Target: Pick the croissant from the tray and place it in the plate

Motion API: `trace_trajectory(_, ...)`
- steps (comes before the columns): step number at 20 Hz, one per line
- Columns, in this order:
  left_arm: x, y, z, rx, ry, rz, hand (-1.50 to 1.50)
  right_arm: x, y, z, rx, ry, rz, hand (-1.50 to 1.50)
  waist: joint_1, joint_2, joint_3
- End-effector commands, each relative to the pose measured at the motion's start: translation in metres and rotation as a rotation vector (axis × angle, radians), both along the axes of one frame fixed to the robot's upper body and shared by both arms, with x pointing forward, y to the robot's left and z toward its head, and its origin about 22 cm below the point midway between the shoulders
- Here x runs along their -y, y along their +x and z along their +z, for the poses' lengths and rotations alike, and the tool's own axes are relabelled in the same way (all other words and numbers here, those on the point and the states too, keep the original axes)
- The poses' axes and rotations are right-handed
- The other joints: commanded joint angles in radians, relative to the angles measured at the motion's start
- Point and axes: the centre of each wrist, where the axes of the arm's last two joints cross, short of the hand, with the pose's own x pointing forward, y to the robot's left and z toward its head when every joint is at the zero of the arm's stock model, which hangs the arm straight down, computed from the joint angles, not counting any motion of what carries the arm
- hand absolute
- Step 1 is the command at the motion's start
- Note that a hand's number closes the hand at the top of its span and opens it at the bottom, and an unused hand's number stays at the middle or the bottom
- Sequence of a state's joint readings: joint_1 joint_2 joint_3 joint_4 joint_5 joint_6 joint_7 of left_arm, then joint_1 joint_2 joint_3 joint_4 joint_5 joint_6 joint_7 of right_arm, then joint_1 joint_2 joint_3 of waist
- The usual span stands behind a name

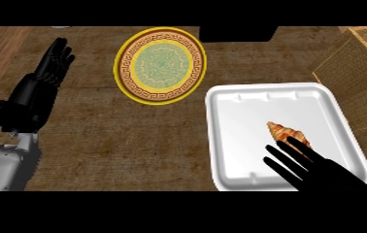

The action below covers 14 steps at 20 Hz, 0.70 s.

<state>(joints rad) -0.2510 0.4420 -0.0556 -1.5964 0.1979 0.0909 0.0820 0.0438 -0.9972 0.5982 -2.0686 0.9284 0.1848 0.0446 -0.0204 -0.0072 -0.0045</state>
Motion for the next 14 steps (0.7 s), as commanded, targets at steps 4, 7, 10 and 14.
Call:
trace_trajectory(4,-0.003,0.011,0.017,0.013,-0.002,-0.031,0.00,-0.027,0.004,0.006,0.022,-0.179,-0.117,-1.50,0.022,0.008,0.004)
trace_trajectory(7,0.001,0.007,0.020,0.019,-0.009,-0.031,0.00,-0.044,0.000,-0.011,0.054,-0.173,-0.141,-1.50,0.023,0.006,0.004)
trace_trajectory(10,0.013,0.011,0.013,0.009,0.004,-0.025,0.00,-0.042,0.015,-0.032,0.099,-0.222,-0.154,-1.50,0.023,0.008,0.005)
trace_trajectory(14,0.021,0.010,0.001,0.009,0.012,-0.023,0.00,-0.039,0.028,-0.042,0.104,-0.295,-0.217,-1.50,0.023,0.009,0.005)
